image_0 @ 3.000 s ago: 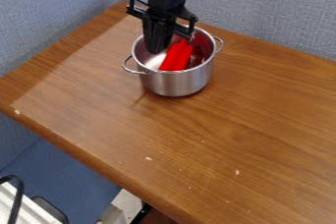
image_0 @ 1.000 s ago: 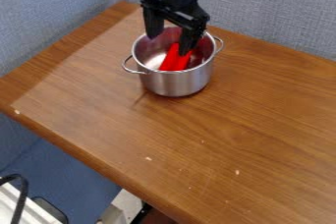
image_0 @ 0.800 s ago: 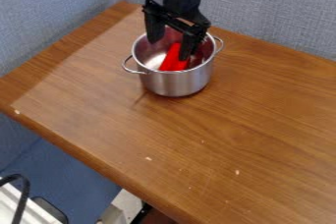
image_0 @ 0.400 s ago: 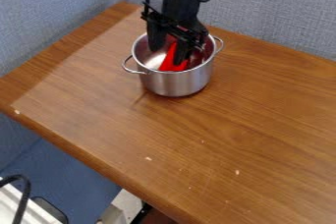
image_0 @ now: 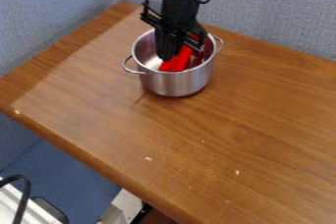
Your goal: Move the red object from the metal pot to the table
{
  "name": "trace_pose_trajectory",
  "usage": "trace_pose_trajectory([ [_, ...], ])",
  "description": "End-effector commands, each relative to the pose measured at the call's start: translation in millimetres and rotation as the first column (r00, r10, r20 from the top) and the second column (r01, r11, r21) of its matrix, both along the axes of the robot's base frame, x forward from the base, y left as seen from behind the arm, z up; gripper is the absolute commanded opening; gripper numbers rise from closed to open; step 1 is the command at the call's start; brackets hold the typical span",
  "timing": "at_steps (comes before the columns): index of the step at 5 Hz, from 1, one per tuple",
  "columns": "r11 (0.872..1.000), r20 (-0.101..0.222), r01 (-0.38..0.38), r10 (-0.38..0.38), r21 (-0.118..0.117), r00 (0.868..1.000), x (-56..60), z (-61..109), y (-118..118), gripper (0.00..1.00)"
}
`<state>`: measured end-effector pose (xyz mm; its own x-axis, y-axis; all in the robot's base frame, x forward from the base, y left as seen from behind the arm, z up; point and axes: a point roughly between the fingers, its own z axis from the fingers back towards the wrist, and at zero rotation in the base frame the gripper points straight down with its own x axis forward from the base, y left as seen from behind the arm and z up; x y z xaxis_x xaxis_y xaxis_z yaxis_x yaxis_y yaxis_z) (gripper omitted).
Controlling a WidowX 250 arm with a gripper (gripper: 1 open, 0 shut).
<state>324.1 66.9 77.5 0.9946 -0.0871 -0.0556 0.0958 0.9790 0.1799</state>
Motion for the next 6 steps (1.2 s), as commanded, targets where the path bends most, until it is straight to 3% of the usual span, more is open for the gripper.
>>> trace_pose_trajectory([
  [1,1.000,0.043,0.000,0.000,0.000,0.999,3.1,17.8,0.4,0.00],
  [3,1.000,0.058,-0.015,0.017,-0.027,0.998,1.2,32.3,2.6,0.00],
  [4,0.999,0.081,-0.017,0.021,-0.049,0.996,0.1,45.5,1.7,0.00],
  [5,0.996,0.104,-0.032,0.042,-0.088,0.994,-0.8,63.9,5.0,0.00],
  [6,0.995,0.146,-0.029,0.043,-0.094,0.988,-1.4,84.8,2.3,0.00],
])
